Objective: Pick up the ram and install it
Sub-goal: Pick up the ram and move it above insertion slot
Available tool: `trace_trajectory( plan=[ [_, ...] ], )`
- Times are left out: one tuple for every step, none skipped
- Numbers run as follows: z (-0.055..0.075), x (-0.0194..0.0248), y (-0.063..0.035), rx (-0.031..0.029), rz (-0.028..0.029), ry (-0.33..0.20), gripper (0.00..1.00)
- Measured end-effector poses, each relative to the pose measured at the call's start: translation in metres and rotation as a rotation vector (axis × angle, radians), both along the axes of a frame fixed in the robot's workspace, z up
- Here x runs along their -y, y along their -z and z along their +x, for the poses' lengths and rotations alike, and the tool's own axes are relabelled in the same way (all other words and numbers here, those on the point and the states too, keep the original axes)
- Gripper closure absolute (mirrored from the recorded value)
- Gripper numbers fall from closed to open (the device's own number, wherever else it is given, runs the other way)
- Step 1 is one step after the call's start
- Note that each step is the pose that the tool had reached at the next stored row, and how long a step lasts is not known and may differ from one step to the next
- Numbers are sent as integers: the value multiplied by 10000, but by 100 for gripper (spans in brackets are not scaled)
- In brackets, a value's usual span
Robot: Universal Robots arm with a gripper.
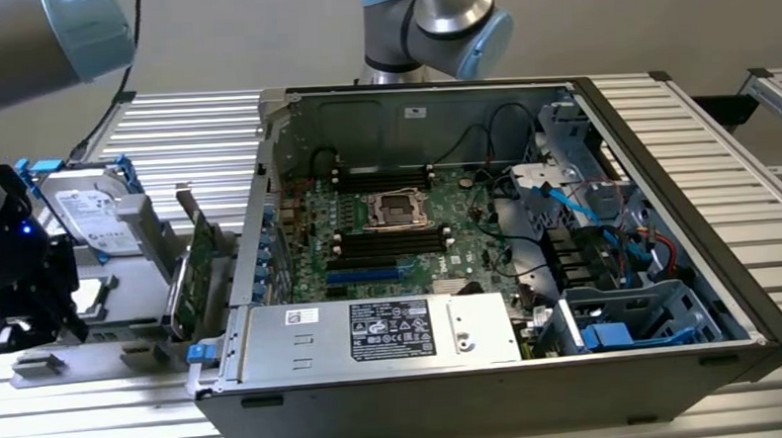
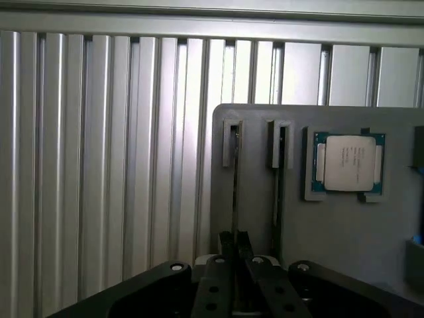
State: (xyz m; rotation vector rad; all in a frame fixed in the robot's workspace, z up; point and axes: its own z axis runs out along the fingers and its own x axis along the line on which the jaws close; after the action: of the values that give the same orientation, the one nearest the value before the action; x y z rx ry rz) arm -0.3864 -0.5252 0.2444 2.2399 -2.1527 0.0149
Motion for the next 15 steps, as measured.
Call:
trace_trajectory(
  plan=[
    [3,0,-45,-9,0,0,86],
    [7,0,-90,-20,-1,0,86],
    [13,0,-139,-30,0,0,86],
    [21,0,-184,-42,0,0,86],
    [32,0,-227,-58,-1,0,86],
    [46,0,-269,-74,-1,0,86],
    [63,0,-310,-91,0,0,86],
    [85,0,-346,-107,1,1,86],
    [112,0,-379,-126,2,1,86],
    [140,0,-410,-147,1,1,86],
    [175,0,-438,-166,3,-1,86],
    [206,-1,-463,-184,6,-2,86],
    [236,-1,-489,-200,9,-4,86],
    [268,-1,-517,-215,15,-8,86],
    [298,-1,-546,-227,23,-12,86]
  ],
)
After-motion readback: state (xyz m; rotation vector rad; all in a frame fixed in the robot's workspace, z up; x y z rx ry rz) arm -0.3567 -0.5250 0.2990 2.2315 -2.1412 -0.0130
